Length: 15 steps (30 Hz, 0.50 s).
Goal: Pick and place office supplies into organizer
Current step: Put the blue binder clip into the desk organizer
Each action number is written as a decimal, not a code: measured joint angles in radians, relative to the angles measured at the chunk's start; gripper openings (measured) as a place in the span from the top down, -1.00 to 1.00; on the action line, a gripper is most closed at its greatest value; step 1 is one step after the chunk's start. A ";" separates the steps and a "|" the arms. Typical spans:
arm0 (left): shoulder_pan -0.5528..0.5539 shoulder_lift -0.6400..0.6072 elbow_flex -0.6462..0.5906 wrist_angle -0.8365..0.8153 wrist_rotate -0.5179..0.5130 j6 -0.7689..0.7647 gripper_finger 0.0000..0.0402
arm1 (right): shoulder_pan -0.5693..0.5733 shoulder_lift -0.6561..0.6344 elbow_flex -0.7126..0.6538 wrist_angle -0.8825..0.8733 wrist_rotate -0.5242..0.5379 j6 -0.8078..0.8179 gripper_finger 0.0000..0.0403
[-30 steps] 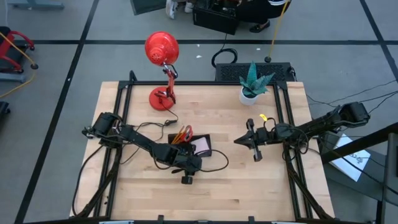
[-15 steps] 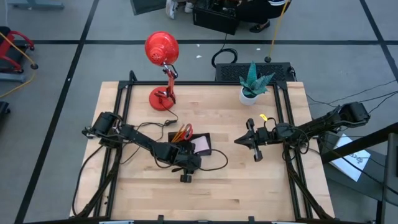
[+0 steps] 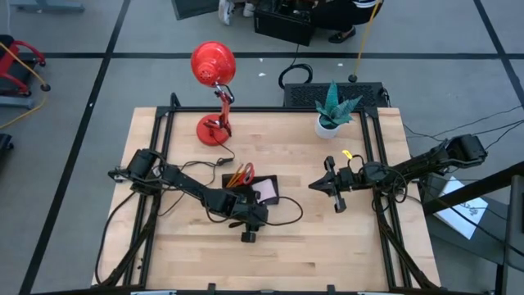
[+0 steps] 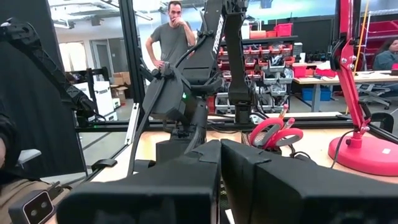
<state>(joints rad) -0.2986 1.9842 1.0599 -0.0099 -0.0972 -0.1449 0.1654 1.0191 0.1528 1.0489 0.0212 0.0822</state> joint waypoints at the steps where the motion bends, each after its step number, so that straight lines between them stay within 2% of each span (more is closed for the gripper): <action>1: 0.000 0.000 0.000 -0.002 0.000 -0.006 0.23 | 0.000 0.000 0.000 0.000 0.000 0.000 0.98; 15: 0.001 -0.012 0.000 -0.069 0.016 -0.048 0.23 | 0.000 0.000 0.000 -0.002 0.000 0.003 0.98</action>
<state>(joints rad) -0.2977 1.9719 1.0603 -0.0792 -0.0811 -0.1926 0.1658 1.0191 0.1532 1.0469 0.0208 0.0856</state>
